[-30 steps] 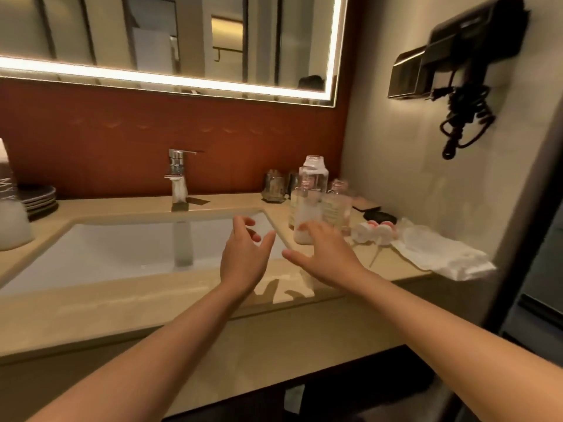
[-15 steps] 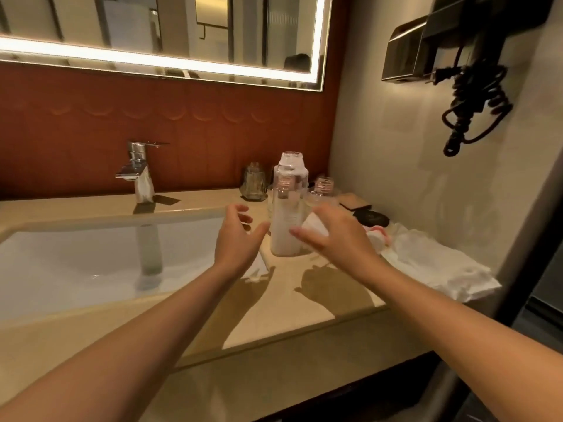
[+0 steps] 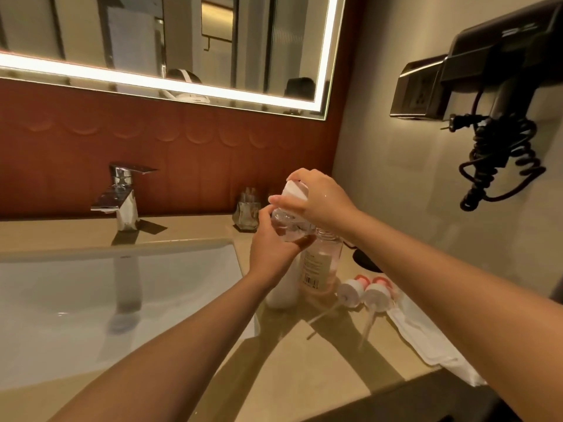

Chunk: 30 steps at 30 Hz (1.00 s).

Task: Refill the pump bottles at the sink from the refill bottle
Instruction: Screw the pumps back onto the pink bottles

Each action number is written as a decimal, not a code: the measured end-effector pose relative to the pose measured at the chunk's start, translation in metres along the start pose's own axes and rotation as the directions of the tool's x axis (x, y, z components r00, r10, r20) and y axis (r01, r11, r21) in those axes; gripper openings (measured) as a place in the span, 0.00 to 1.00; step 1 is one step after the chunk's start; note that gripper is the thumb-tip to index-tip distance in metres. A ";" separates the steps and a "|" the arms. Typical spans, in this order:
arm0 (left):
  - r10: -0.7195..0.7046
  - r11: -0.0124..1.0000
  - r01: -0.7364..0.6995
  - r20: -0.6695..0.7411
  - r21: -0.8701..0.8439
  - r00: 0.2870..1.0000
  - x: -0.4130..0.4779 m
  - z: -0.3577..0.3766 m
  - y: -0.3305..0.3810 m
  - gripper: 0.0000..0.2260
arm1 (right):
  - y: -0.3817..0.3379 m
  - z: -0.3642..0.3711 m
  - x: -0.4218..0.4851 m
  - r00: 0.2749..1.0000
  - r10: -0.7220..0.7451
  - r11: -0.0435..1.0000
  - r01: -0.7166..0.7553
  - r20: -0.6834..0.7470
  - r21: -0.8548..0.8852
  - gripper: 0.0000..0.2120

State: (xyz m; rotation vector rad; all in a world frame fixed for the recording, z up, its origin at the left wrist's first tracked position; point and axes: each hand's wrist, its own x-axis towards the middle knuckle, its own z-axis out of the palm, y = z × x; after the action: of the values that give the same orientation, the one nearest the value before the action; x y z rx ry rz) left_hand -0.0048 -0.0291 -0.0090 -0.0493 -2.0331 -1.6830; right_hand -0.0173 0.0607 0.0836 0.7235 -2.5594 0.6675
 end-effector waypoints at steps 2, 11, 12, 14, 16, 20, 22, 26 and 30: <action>0.005 1.000 -0.005 -0.019 -0.005 1.000 0.001 0.002 -0.002 0.32 | 0.000 0.001 0.002 1.000 -0.007 0.999 0.007 0.029 0.033 0.27; -0.001 1.000 0.002 0.084 -0.012 0.997 0.003 -0.001 -0.004 0.29 | -0.002 0.011 0.004 0.999 -0.044 0.996 0.044 -0.003 -0.072 0.24; -0.004 1.000 0.004 0.084 0.006 0.996 0.004 -0.001 -0.005 0.28 | -0.003 0.013 0.004 0.999 -0.028 0.992 0.024 -0.027 -0.127 0.24; -0.018 0.999 0.015 0.094 0.034 0.995 0.004 -0.002 -0.007 0.26 | -0.006 0.015 0.004 0.999 -0.008 0.971 -0.005 -0.054 -0.241 0.25; -0.032 0.999 0.029 0.111 0.027 0.993 0.004 -0.002 -0.008 0.26 | -0.007 0.014 0.003 0.999 -0.027 0.932 0.012 -0.037 -0.362 0.28; -0.041 0.999 0.038 0.131 0.023 0.991 0.003 -0.003 -0.007 0.24 | -0.008 0.002 0.004 0.993 -0.078 0.896 0.109 0.089 -0.430 0.29; -0.049 0.999 0.046 0.138 0.026 0.989 0.001 -0.003 -0.007 0.21 | -0.007 0.000 0.003 0.990 -0.078 0.900 0.120 0.115 -0.420 0.27; -0.051 0.998 0.047 0.128 0.034 0.990 0.000 -0.003 -0.007 0.20 | -0.011 0.007 -0.003 1.000 -0.023 0.832 0.016 -0.005 -0.554 0.31; -0.060 0.998 0.055 0.147 0.037 0.987 -0.002 -0.005 -0.007 0.18 | -0.012 -0.002 -0.001 0.996 0.038 0.871 0.009 0.085 -0.491 0.32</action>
State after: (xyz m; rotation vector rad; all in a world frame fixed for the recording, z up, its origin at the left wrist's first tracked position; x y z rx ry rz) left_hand -0.0042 -0.0347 -0.0155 -0.1084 -2.1902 -1.7261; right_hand -0.0096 0.0533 0.0885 0.5655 -2.6517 -0.0335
